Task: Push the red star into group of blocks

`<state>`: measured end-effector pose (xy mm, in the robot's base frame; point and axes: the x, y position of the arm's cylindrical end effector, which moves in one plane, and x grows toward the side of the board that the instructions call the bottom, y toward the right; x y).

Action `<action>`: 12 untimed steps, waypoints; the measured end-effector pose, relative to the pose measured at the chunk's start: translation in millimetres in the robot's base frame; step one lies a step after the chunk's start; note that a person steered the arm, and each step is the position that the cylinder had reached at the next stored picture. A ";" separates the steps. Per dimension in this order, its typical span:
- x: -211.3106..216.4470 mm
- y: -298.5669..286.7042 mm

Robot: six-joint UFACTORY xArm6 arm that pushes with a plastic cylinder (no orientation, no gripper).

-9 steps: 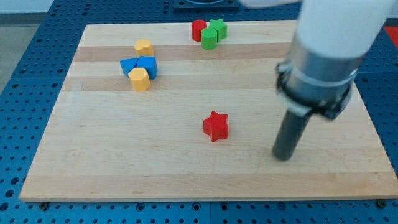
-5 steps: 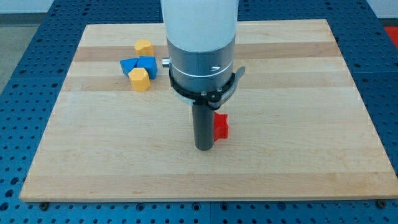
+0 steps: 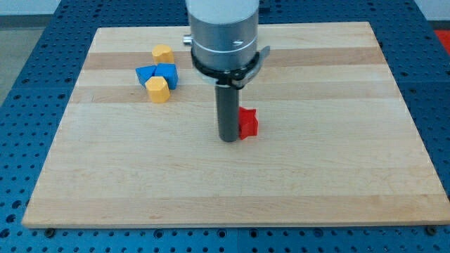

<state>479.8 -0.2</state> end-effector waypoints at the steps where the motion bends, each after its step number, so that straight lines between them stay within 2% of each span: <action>1: -1.5 32.7; 2: -3.6 58.7; 5: -80.7 57.8; 8: -142.6 13.4; 11: -147.1 5.3; 12: -114.2 6.0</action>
